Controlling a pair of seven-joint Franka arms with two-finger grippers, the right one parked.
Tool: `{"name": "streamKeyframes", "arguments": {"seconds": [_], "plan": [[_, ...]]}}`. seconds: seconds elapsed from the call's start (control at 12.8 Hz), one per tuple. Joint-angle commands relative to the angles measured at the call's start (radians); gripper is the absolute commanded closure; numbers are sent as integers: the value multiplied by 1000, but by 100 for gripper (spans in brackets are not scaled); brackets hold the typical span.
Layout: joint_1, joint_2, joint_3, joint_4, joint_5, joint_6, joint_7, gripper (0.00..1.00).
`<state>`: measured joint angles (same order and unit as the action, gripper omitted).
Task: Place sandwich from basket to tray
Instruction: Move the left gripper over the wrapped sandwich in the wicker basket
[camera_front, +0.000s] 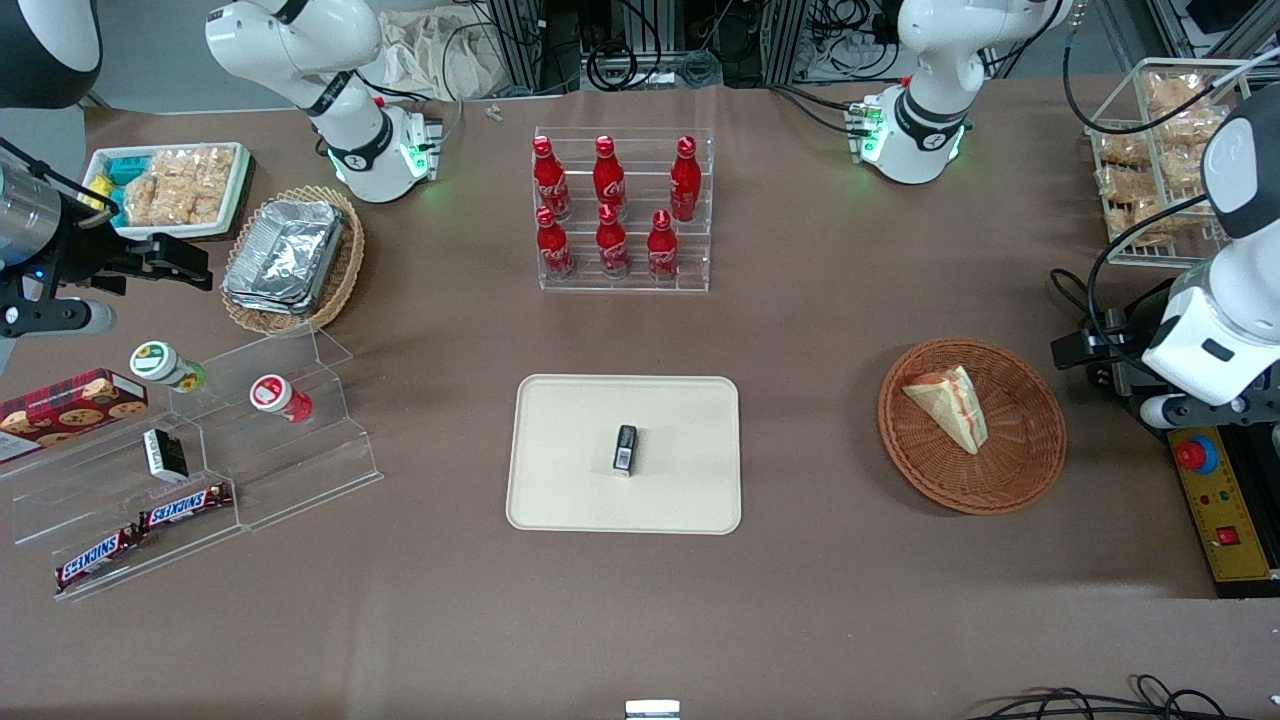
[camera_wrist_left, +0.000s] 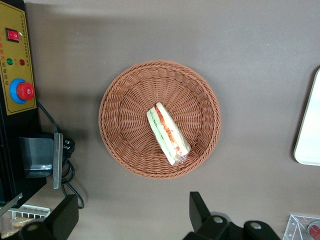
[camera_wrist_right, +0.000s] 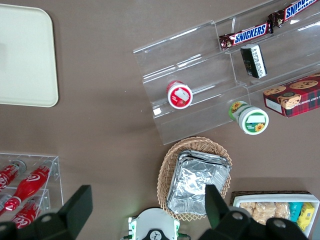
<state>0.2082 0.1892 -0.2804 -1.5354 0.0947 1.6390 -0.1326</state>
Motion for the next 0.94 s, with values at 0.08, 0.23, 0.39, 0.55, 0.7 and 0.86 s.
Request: {"name": "streamKeyframes", "arguments": {"seconds": [0.08,0.23,0.39,0.55,0.7,0.86], "plan": [[13,-13,-9,-8,-12,7,19,1],[13,-13,-9,-9,-13,7,16,1],[11,-11,-11,-20,-13,7,15,1],[11,-11,-13,-61,-18,12,14,1],[10,-19,-13,-119,-50,41,8,1],[11,-51,-13,-207,-66,97,2,1]]}}
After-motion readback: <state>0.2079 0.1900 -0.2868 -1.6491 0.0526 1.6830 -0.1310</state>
